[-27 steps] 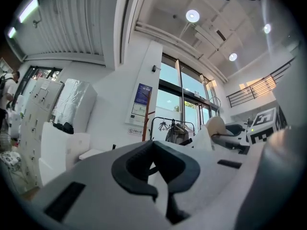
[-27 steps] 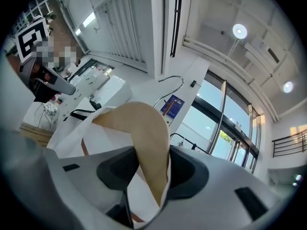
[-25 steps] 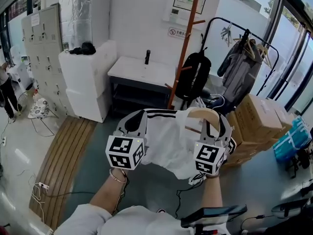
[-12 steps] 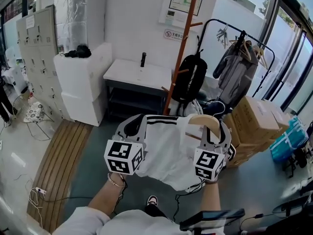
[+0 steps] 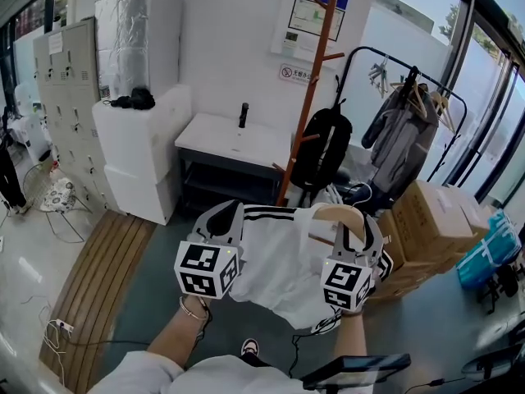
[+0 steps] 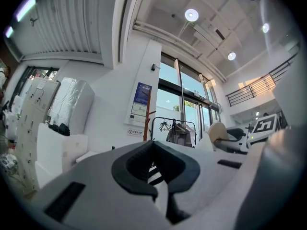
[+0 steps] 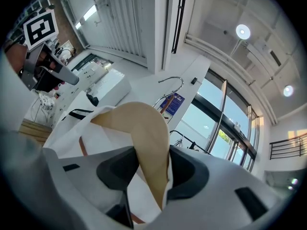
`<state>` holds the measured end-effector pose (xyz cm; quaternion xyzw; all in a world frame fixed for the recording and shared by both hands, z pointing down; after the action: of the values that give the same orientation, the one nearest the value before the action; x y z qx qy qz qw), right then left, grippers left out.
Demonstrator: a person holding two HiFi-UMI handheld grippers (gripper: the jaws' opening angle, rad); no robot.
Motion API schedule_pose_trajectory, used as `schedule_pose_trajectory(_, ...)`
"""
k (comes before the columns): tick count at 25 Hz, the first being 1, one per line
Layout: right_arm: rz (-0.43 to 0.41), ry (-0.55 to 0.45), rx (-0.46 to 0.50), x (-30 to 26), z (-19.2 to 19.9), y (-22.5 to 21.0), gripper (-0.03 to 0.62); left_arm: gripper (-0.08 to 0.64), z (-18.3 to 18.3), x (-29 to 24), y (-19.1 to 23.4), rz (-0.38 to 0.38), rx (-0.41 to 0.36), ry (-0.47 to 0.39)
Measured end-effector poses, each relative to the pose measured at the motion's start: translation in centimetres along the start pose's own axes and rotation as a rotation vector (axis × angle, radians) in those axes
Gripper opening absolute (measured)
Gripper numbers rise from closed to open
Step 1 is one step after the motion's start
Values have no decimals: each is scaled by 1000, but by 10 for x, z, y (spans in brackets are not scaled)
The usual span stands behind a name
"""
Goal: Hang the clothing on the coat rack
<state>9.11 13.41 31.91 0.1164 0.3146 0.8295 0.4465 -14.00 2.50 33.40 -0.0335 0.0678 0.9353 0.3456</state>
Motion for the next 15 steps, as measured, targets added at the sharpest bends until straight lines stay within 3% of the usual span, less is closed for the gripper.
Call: schedule_pose_trajectory(15, -33, -37, 4, -109, 2, -16, 187, 8, -7, -99, 18, -67, 6, 15)
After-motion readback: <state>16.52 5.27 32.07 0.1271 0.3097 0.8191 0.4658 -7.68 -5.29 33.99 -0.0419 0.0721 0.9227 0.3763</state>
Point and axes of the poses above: the fingertips, and each gripper's own axes: x backward along the fingers, y to its left, z out of its underside, the point moved 2 cm from there along x, backward along the fingers, and after that the axes turned 15 degrees about y, right-handed, at the moved point
